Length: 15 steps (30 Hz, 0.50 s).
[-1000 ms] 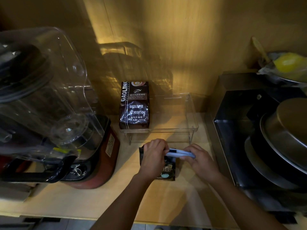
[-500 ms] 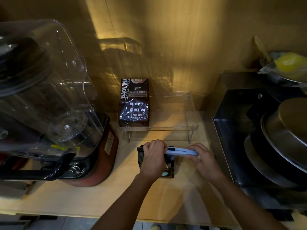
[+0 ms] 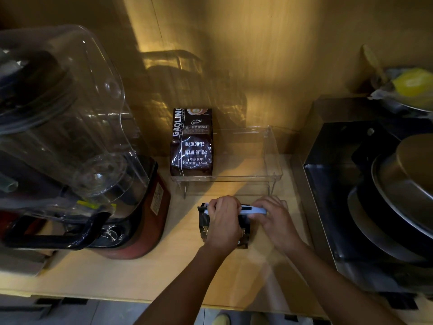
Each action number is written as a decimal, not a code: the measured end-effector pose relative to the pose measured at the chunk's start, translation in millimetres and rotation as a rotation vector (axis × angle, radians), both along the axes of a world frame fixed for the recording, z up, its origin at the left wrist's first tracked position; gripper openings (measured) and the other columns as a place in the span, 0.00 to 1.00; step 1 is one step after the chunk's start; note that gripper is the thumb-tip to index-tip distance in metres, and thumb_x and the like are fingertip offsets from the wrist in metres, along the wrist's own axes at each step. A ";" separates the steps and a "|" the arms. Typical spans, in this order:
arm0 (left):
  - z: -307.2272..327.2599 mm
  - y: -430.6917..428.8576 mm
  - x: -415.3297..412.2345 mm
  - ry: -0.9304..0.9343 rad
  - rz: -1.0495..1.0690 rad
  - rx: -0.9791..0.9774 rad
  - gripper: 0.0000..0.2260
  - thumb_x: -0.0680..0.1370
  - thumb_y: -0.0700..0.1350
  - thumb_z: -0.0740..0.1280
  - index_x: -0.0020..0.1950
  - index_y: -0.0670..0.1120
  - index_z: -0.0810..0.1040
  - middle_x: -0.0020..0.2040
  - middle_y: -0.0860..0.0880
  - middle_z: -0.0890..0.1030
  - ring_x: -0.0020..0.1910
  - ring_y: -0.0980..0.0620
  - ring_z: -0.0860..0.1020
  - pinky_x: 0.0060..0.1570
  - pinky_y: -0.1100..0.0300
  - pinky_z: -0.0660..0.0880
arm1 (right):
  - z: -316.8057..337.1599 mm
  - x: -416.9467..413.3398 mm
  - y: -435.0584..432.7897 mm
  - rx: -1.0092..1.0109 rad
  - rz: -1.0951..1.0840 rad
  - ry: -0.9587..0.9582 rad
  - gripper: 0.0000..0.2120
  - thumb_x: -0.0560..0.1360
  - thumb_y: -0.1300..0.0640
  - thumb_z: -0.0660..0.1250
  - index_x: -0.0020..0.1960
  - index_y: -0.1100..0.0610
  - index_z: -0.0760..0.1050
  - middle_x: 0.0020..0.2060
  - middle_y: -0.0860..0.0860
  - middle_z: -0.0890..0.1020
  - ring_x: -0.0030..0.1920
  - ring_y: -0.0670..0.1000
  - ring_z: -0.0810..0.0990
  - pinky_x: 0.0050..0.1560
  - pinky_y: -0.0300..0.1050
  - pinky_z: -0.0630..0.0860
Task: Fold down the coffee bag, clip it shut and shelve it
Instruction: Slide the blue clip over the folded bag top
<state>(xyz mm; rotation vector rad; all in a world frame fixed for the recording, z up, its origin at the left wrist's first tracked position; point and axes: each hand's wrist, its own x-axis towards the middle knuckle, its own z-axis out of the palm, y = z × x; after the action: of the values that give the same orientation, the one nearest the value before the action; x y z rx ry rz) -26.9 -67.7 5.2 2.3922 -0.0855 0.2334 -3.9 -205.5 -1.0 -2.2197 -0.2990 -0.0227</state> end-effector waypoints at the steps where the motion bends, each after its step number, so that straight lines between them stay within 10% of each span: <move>1: -0.9 0.8 1.1 -0.002 0.009 0.015 0.06 0.74 0.31 0.58 0.44 0.41 0.70 0.44 0.42 0.74 0.47 0.49 0.66 0.58 0.48 0.61 | 0.3 0.4 4.6 0.001 0.007 0.005 0.06 0.69 0.61 0.69 0.46 0.57 0.76 0.41 0.45 0.73 0.45 0.41 0.65 0.49 0.42 0.59; 15: 0.6 2.1 0.7 -0.017 0.020 0.051 0.08 0.72 0.30 0.59 0.44 0.42 0.70 0.44 0.44 0.75 0.47 0.48 0.70 0.59 0.51 0.60 | -3.9 0.6 -11.3 0.262 -0.077 0.154 0.18 0.64 0.63 0.73 0.35 0.38 0.76 0.38 0.42 0.77 0.47 0.46 0.75 0.53 0.48 0.70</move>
<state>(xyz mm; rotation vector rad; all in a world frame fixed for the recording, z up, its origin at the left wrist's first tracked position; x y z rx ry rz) -26.3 -65.6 5.8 2.4435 -0.0766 0.2640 -3.3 -216.8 -4.8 -1.9590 -0.1179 0.0636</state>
